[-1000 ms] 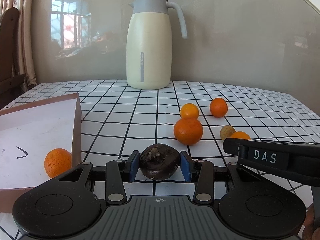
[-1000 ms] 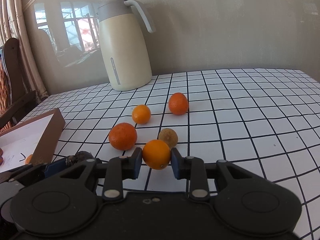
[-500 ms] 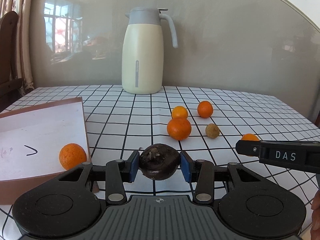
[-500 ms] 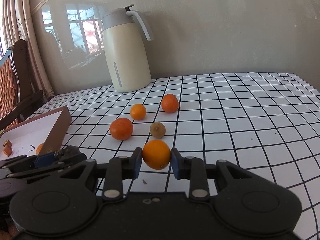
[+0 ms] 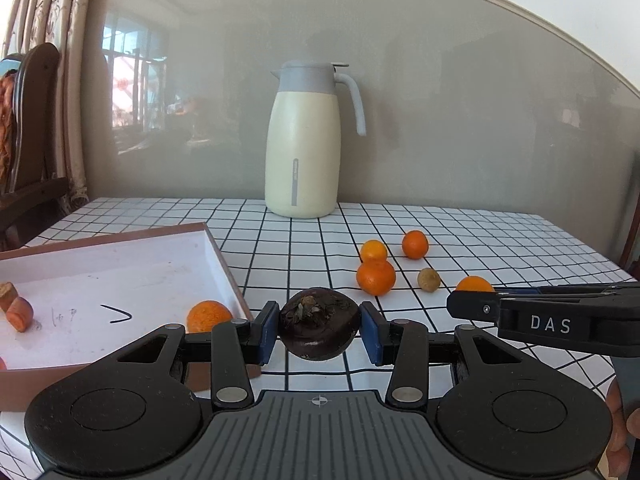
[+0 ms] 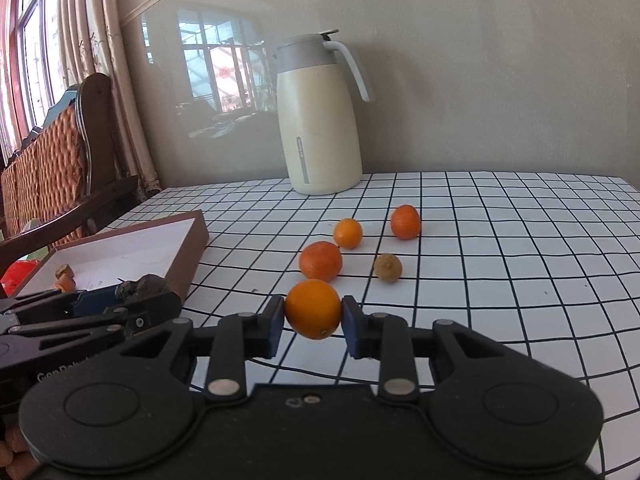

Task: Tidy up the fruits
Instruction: 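Carry both held fruits over the white box and open both tools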

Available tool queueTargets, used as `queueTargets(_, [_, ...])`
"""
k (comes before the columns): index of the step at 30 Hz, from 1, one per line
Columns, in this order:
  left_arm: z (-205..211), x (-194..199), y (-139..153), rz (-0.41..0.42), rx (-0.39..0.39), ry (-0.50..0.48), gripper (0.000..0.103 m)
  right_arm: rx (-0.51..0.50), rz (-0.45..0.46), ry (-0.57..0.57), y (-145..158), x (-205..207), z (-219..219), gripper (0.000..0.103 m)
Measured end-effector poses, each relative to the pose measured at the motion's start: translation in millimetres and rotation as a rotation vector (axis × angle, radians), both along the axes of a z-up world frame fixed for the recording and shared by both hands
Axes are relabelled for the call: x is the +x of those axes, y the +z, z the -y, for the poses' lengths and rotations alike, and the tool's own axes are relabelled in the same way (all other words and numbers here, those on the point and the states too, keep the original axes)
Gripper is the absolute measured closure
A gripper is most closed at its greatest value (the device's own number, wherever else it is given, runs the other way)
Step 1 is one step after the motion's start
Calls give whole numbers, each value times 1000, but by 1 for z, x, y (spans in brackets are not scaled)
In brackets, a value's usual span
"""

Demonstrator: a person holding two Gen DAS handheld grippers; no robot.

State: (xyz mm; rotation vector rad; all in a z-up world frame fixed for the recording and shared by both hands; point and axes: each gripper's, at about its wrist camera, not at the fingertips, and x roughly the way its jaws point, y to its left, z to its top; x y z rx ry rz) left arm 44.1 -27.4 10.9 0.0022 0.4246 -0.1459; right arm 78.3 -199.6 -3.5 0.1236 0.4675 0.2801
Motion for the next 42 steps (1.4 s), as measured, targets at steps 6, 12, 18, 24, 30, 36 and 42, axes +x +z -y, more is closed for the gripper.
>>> queueTargets(6, [-24,-7,7,19,-12,41,60,8,26,55,7,0,-21,81])
queueTargets(12, [-47,-10,9,34,-22,95,60,21,56,101,14,-1,-43,81])
queueTargets(18, [-74,-13,9,43,-34,165,60,41,79,138,19,3,-64,81])
queueTargets(24, [-96,-14,9,54,-40,233,60,46,96,175,21,7,-89,81])
queueTargets(30, [-119,-17,10,58,-50,296,60,44,98,202,20,10,-109,81])
queueTargets(36, [-134,-20,8,61,-52,344,60,43,98,214,18,13,-123,81])
queueTargets(42, [-146,-23,6,57,-50,380,60,42,104,226,18,14,-138,81])
